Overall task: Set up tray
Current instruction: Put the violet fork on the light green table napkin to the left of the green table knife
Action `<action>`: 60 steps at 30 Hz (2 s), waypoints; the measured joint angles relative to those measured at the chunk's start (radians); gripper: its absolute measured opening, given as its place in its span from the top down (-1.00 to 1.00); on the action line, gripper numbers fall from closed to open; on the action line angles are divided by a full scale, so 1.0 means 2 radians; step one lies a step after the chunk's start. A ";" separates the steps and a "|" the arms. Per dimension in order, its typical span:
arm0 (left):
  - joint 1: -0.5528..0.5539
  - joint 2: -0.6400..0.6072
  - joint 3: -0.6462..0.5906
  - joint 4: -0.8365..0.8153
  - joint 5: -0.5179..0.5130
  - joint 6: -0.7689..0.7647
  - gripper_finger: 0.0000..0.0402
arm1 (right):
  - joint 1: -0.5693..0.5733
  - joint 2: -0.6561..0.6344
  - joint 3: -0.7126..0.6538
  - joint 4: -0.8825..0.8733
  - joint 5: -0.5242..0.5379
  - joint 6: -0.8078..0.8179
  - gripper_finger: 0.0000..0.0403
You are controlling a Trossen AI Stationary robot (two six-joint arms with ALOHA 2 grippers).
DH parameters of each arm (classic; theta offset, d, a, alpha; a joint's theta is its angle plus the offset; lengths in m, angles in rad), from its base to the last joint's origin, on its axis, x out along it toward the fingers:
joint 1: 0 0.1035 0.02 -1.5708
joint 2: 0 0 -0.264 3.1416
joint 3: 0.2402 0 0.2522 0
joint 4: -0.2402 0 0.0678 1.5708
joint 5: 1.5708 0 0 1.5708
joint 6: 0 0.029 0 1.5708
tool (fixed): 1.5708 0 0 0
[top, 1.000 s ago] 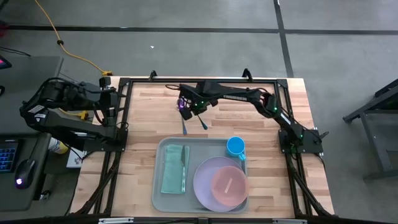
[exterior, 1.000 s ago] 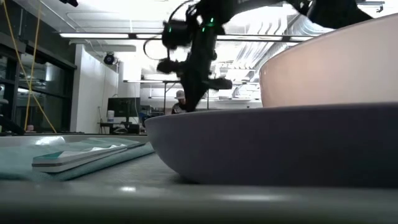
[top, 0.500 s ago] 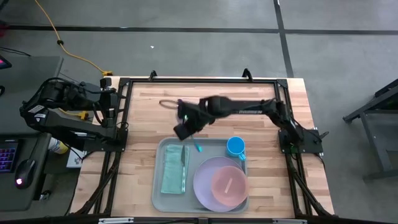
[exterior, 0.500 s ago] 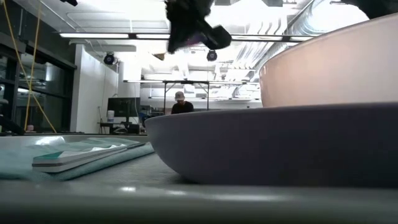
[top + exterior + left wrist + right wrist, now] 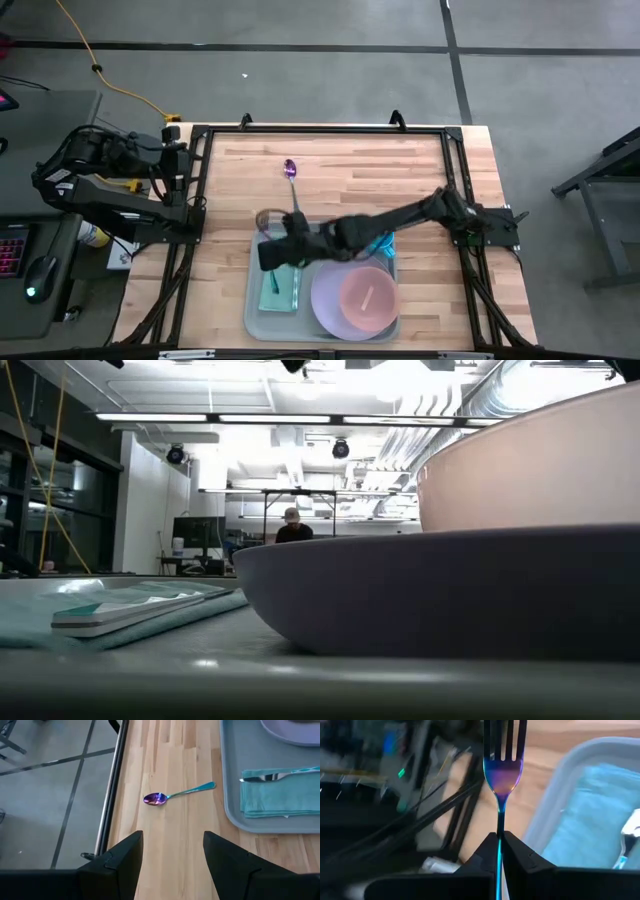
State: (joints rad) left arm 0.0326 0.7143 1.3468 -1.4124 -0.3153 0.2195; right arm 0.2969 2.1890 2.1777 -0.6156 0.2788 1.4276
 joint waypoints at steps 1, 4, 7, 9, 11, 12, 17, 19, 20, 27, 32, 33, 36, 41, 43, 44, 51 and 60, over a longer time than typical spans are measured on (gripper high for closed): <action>0.000 0.000 0.000 0.000 0.000 -0.003 -0.19 | 0.006 0.007 0.000 0.000 0.023 0.016 1.00; 0.000 0.000 0.000 0.000 0.000 -0.007 -0.19 | 0.021 0.034 -0.001 0.028 0.068 0.057 1.00; 0.000 0.000 0.000 0.000 0.000 -0.009 -0.19 | 0.026 0.063 -0.001 0.087 0.082 0.076 1.00; 0.000 0.000 0.000 0.000 0.000 -0.009 -0.19 | 0.024 0.082 -0.001 0.125 0.089 0.082 1.00; 0.000 0.000 0.000 -0.001 0.000 -0.010 -0.19 | 0.020 0.098 -0.001 0.155 0.087 0.085 1.00; 0.000 0.000 0.000 -0.001 0.000 -0.010 -0.19 | 0.018 0.102 -0.001 0.154 0.086 0.086 1.00; 0.000 0.000 0.000 -0.002 0.000 -0.010 -0.19 | 0.007 0.106 0.000 0.102 0.056 0.107 1.00; 0.000 0.000 0.000 -0.002 0.000 -0.010 -0.19 | 0.002 0.106 0.000 0.075 0.038 0.118 1.00; 0.000 0.000 0.000 -0.002 0.000 -0.010 -0.19 | 0.000 0.106 0.000 0.066 0.028 0.125 1.00; 0.000 0.000 0.000 -0.002 0.000 -0.010 -0.19 | -0.008 0.106 0.000 -0.036 -0.047 0.175 1.00; 0.000 0.000 0.000 -0.002 0.000 -0.010 -0.19 | -0.011 0.106 0.000 -0.048 -0.062 0.184 1.00; 0.000 0.000 0.000 -0.002 -0.001 -0.010 -0.19 | -0.012 0.106 0.000 -0.048 -0.062 0.184 1.00; 0.000 0.000 0.000 -0.002 -0.001 -0.010 -0.19 | -0.016 0.106 0.000 -0.051 -0.061 0.183 1.00; 0.000 0.000 0.000 -0.002 -0.001 -0.014 -0.19 | -0.016 0.115 0.000 -0.051 -0.061 0.186 1.00; 0.000 0.000 0.000 -0.002 -0.001 -0.019 -0.19 | -0.015 0.122 0.000 -0.042 -0.066 0.192 1.00; 0.000 0.000 0.000 -0.002 -0.001 -0.020 -0.19 | -0.014 0.128 0.000 -0.037 -0.068 0.194 1.00; 0.000 0.000 0.000 -0.002 -0.001 -0.021 -0.19 | -0.013 0.144 0.000 -0.023 -0.082 0.201 1.00; 0.000 0.000 0.000 -0.006 0.000 -0.021 -0.19 | -0.012 0.144 0.000 -0.036 -0.081 0.201 1.00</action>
State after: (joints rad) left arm 0.0326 0.7147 1.3468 -1.4252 -0.3157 0.1776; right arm 0.2733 2.4779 2.1777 -0.6884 0.1177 1.8286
